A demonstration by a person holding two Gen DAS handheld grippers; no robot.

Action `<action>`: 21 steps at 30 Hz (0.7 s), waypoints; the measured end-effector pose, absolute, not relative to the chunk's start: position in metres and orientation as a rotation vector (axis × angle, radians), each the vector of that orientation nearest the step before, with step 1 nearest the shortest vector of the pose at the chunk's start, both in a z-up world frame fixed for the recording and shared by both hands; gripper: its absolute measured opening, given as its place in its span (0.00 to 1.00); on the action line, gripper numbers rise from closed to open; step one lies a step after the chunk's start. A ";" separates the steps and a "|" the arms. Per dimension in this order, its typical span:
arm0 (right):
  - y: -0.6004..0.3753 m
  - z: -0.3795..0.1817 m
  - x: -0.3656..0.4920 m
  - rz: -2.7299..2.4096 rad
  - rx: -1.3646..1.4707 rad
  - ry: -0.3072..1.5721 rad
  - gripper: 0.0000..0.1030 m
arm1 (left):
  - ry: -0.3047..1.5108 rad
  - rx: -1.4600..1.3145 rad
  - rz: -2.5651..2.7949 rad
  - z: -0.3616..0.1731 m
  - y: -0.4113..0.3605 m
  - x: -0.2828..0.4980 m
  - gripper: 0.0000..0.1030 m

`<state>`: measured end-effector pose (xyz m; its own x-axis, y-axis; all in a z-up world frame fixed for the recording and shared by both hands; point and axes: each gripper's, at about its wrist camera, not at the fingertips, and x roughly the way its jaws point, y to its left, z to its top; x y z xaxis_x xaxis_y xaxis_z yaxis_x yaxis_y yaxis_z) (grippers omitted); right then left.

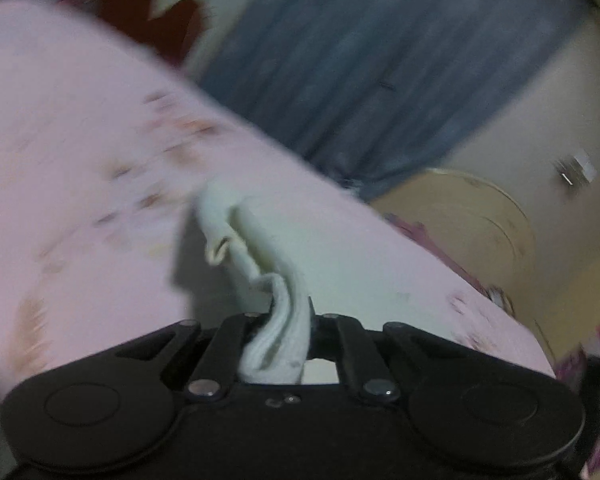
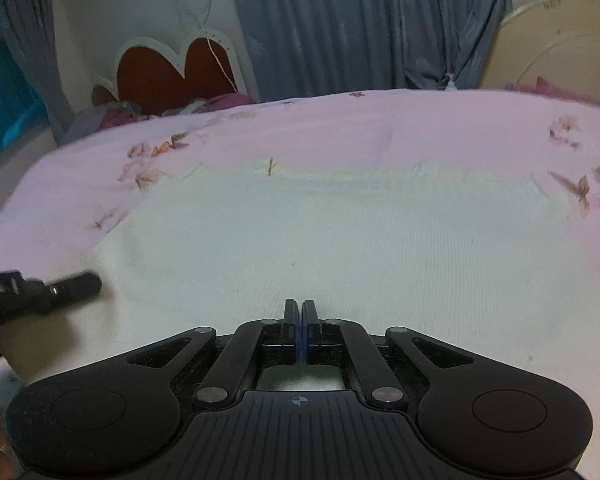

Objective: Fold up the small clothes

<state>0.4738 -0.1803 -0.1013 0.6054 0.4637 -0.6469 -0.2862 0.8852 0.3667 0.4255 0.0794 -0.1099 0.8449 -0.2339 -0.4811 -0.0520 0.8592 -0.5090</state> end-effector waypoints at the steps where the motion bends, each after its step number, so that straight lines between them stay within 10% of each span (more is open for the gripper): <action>1: -0.192 -0.097 0.472 0.424 0.283 0.785 0.00 | 0.560 -0.492 -0.131 -0.098 0.065 0.427 0.06; 11: -0.360 -0.064 0.447 0.288 0.544 0.667 0.00 | 0.670 -0.224 -0.425 -0.066 -0.106 0.430 0.09; 14: -0.389 -0.067 0.446 0.297 0.567 0.694 0.02 | 0.837 -0.141 -0.500 -0.093 -0.155 0.434 0.43; 17: -0.413 -0.070 0.440 0.271 0.602 0.683 0.67 | 0.791 -0.165 -0.527 -0.082 -0.147 0.419 0.41; 20: -0.418 -0.067 0.440 0.336 0.623 0.692 0.61 | 0.732 -0.174 -0.413 -0.073 -0.112 0.430 0.39; 21: -0.414 -0.068 0.444 0.368 0.630 0.711 0.43 | 0.731 -0.171 -0.362 -0.074 -0.098 0.440 0.37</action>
<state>0.4439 -0.4141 -0.0677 0.7064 0.5127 -0.4880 -0.1024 0.7562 0.6463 0.4396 -0.0977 -0.0740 0.6861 -0.3802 -0.6203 0.2625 0.9245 -0.2763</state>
